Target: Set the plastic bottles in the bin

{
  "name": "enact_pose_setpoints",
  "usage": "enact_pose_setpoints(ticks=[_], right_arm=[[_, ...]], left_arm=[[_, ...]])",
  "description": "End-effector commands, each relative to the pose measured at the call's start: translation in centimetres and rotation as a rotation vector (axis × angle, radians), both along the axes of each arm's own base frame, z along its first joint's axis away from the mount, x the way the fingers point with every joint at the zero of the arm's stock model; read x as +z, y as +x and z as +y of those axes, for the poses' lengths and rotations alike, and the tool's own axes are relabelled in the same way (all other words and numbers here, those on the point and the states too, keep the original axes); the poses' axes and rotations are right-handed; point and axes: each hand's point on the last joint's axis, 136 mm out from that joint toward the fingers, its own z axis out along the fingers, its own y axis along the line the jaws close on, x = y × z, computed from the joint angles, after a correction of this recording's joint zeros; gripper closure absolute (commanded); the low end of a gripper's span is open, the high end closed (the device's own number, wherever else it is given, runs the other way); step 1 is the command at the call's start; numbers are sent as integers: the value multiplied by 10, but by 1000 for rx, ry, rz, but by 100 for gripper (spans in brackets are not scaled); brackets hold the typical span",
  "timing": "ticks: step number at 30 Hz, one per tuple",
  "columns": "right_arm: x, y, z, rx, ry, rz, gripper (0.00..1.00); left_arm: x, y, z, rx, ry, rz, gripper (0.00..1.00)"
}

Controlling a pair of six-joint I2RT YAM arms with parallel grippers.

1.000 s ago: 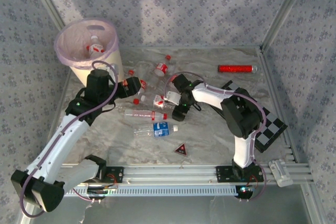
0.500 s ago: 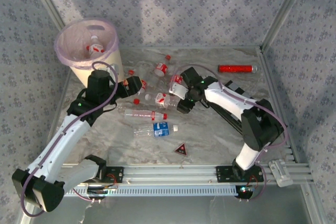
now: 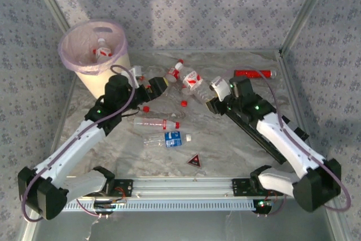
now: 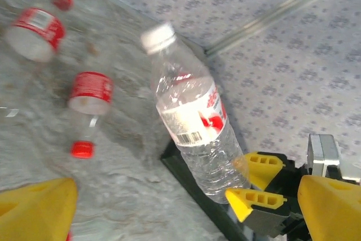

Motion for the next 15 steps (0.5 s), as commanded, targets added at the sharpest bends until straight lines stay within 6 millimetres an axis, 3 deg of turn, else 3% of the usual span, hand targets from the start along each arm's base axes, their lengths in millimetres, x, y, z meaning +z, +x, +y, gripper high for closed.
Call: enact_pose_setpoints(ticks=[1,5,11,15], right_arm=[[27,8,8,-110,242,-53,58],[37,-1,19,-95,363,-68,58],[37,-14,33,-45,381,-62,58],[36,-20,41,-8,412,-51,58]], left_arm=[[30,2,-33,-74,-123,-69,0],[27,4,-70,-148,-126,-87,0],[26,14,-112,-230,-153,-105,0],[17,28,-123,-207,-140,-98,3]])
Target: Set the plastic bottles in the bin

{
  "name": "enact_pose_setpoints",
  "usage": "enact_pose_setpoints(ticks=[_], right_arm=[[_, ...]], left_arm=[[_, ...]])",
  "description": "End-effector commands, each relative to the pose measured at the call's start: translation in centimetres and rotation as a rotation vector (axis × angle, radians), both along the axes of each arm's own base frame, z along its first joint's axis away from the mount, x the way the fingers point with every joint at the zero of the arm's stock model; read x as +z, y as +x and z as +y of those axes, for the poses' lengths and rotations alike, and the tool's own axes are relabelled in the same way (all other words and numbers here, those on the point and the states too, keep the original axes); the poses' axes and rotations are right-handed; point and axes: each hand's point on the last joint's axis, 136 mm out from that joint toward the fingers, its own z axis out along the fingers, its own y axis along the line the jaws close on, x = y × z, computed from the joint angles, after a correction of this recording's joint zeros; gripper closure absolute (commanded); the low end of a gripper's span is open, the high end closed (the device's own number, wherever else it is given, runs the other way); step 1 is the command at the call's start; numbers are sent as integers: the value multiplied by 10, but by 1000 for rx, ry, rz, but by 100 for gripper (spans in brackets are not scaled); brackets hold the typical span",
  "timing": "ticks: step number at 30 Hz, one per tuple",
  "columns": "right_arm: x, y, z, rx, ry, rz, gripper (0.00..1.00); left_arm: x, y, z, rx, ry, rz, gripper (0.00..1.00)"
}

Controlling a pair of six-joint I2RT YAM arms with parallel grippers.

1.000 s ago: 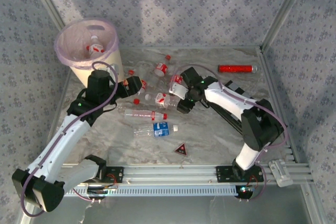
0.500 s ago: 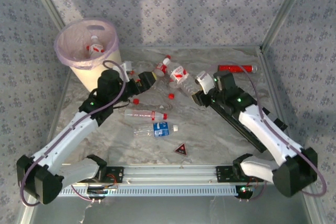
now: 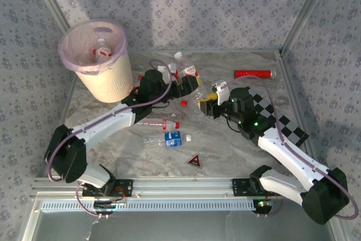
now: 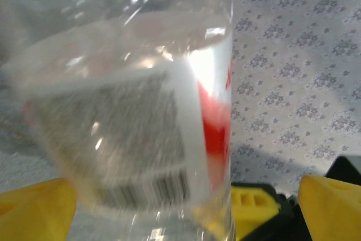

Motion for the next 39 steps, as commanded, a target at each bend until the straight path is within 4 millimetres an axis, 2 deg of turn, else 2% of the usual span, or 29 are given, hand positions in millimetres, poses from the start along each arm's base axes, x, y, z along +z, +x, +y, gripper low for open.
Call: enact_pose_setpoints(ticks=[1,10,13,15,17,18,20,23,26,31,32,37,39], right_arm=[[16,-6,6,25,71,-30,58],[10,-8,5,20,64,-10,57],[11,-10,5,25,71,5,52],[12,-10,1,15,68,14,37],[13,-11,-7,-6,59,23,15],[11,-11,-13,-26,49,28,1],[1,-10,-26,-72,10,43,0],[-17,-8,-43,-127,-28,100,0],[-28,-12,-48,-140,-40,128,0],[-53,-13,-57,-169,-90,169,0],[-57,-13,-58,-176,-97,179,0],[-68,-14,-61,-184,-109,204,0],[-71,-15,-63,-186,-123,208,0]], left_arm=[[33,9,-8,8,-78,-86,7],[31,14,-14,7,-59,-82,42],[30,15,-16,-1,-38,-82,48],[34,15,-14,-2,0,-102,49],[43,18,-8,2,54,-134,51],[49,19,-4,1,74,-155,52],[65,23,8,5,92,-200,53],[86,37,40,36,135,-239,58],[107,54,87,113,233,-279,68],[141,81,170,263,425,-330,97],[148,85,188,295,462,-334,100],[165,104,265,456,588,-343,100],[152,111,290,493,663,-304,100]])
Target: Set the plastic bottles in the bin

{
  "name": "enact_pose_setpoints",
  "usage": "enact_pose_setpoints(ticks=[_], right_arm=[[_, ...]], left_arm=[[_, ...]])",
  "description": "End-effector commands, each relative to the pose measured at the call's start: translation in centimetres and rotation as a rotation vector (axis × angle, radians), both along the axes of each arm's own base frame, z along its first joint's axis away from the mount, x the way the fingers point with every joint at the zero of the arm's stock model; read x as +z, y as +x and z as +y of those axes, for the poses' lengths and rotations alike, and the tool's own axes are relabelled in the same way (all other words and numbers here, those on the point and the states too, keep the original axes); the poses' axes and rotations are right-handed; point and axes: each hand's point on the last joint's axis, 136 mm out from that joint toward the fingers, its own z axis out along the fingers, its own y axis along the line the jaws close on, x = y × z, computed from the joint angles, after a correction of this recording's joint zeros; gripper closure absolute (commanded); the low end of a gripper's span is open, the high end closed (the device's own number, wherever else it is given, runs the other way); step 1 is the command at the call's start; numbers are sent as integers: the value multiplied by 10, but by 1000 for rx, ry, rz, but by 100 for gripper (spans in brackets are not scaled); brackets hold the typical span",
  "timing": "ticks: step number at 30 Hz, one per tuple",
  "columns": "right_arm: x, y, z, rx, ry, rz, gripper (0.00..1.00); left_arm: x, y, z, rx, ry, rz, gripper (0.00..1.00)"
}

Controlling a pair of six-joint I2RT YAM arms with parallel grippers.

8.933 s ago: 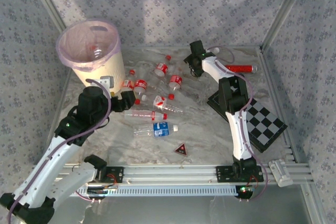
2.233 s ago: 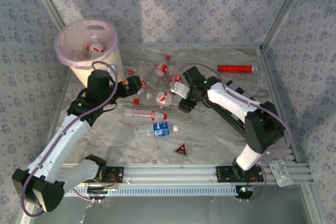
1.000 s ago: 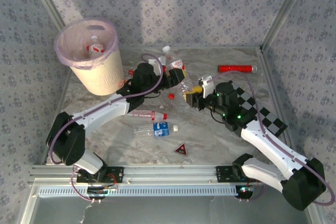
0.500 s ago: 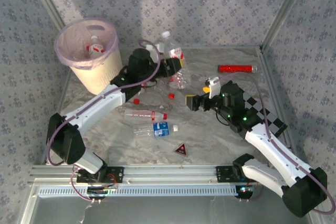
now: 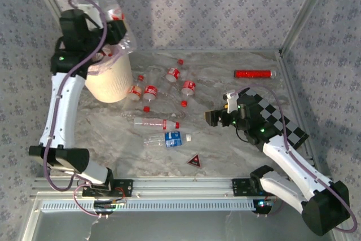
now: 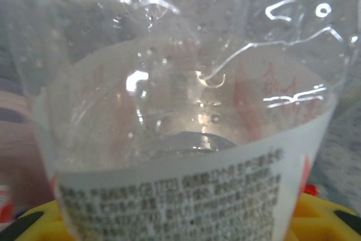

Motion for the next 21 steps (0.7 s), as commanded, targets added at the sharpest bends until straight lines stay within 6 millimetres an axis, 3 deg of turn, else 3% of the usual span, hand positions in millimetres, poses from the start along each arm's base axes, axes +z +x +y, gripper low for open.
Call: enact_pose_setpoints(ticks=[1,4,7,16,21], right_arm=[[-12,-2,-8,-17,-47,22,0],[-13,-4,-10,-17,-55,29,0],[-14,-5,-14,-28,-61,36,0],[-17,-9,-19,-45,-68,56,0],[-18,-9,-21,-51,-71,60,0]], left_arm=[[-32,8,38,84,165,109,100],[-48,22,67,162,226,167,100],[-69,34,80,173,259,223,100],[-133,54,99,159,350,404,100],[-166,64,96,99,358,494,100]])
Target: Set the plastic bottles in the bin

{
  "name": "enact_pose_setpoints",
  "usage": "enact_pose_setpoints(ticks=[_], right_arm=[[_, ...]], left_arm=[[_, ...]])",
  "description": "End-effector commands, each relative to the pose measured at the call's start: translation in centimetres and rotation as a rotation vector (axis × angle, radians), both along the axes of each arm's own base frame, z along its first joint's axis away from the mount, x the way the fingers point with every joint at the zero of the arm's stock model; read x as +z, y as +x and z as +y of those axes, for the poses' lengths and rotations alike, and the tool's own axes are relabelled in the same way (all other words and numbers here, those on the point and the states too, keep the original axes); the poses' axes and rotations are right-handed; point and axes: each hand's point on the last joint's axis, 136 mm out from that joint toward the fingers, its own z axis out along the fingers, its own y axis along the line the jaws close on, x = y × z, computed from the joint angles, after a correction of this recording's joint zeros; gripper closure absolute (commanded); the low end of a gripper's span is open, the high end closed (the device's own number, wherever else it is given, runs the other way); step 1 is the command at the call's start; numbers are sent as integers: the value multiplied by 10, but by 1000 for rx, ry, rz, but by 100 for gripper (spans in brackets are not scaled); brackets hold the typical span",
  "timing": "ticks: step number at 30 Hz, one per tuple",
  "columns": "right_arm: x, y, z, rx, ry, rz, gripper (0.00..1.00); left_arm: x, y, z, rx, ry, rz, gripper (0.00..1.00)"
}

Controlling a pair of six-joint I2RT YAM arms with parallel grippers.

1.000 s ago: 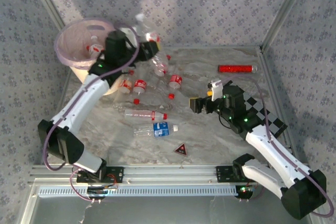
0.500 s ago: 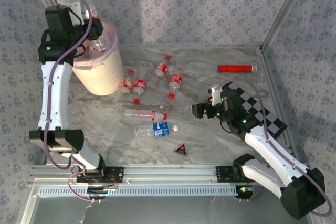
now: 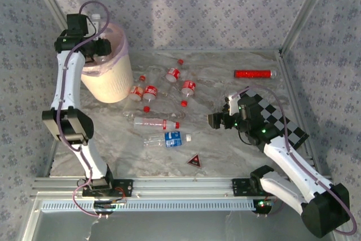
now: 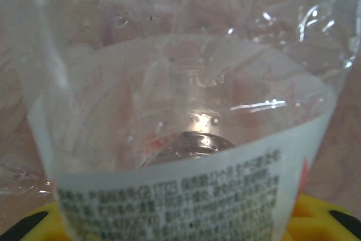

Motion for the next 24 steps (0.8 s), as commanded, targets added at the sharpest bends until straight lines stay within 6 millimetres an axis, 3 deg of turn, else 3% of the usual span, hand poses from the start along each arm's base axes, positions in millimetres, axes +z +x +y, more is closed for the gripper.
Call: enact_pose_setpoints(ticks=[1,7,11,13,17,21,24], right_arm=[[-5,-1,-7,-22,-21,9,0],[-7,-2,-9,-30,-21,20,0],[-9,-2,-11,-40,-26,29,0],[-9,-2,-12,-46,-22,35,0],[-11,0,-12,-55,-14,47,0],[-15,2,-13,-63,-11,63,0],[-16,2,-14,-73,-7,74,0]], left_arm=[[-9,1,-2,-51,10,49,100],[-47,12,-6,-76,-52,131,100],[-62,16,-8,-82,-73,156,100],[-64,17,-8,-78,-78,157,86],[-62,18,-10,-82,-89,150,46],[-60,19,-9,-86,-85,151,23],[-52,17,-11,-90,-91,141,12]])
